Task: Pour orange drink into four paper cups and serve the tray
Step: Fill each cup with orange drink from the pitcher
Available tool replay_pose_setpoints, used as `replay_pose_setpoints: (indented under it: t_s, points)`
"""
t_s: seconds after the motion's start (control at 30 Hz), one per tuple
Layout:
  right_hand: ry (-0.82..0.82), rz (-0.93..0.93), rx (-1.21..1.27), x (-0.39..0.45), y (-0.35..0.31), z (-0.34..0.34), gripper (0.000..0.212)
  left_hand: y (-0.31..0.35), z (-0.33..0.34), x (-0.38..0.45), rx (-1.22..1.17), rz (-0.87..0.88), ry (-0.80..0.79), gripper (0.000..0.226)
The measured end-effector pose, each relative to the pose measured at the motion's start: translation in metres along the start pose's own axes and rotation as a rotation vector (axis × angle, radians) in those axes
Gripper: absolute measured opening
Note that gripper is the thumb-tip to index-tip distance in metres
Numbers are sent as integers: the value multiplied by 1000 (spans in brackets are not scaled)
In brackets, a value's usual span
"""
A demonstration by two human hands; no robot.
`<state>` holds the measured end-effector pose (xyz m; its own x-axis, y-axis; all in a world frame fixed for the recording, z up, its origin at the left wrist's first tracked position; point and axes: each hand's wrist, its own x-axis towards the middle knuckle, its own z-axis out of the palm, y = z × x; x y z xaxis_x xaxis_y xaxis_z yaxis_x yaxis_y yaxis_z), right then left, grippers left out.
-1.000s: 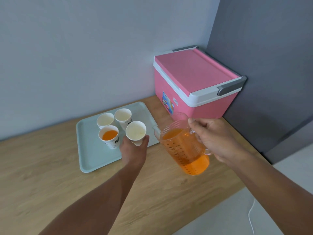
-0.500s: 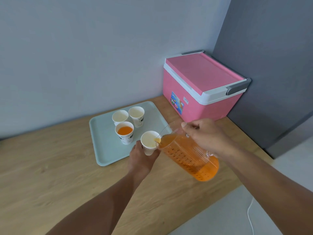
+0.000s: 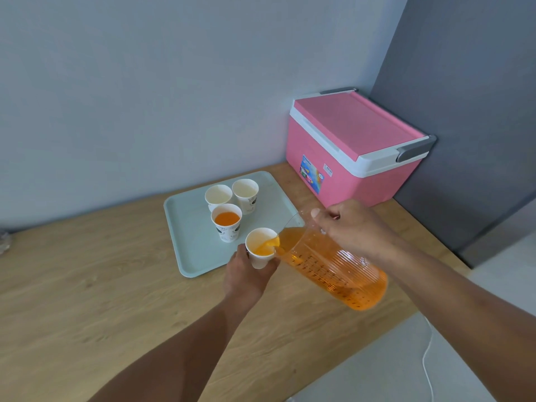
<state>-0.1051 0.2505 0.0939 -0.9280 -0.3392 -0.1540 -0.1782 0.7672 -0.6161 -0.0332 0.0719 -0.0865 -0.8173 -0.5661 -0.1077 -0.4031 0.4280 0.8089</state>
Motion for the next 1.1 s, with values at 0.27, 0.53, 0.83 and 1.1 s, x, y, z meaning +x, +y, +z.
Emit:
replay_pose_setpoints:
  t_s: [0.27, 0.53, 0.83, 1.1]
  points:
    - [-5, 9, -50, -1, 2, 2, 49, -3, -1, -4, 25, 9, -1, 68]
    - [-8, 7, -68, 2, 4, 0, 50, 0, 3, -7, 8, 5, -15, 65]
    - [-24, -7, -59, 7, 13, -3, 50, 5, 6, -2, -19, -6, 3, 63]
    - [-31, -16, -60, 14, 18, -7, 52, 10, 13, -4, -22, -12, 14, 60]
